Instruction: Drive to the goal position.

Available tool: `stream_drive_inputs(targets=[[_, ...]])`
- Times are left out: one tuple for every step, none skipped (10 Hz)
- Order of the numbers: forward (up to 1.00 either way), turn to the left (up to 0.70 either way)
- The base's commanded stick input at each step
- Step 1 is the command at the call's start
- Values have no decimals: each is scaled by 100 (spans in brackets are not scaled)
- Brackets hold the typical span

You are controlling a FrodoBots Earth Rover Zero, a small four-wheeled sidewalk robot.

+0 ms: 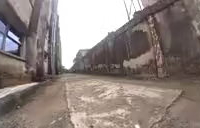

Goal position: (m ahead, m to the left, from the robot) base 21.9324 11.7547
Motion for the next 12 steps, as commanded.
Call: stream_drive_inputs(targets=[[30, 0], [30, 0], [30, 0], [30, 0], [30, 0], [30, 0], [30, 0], [30, 0], [30, 0], [30, 0], [30, 0], [30, 0]])
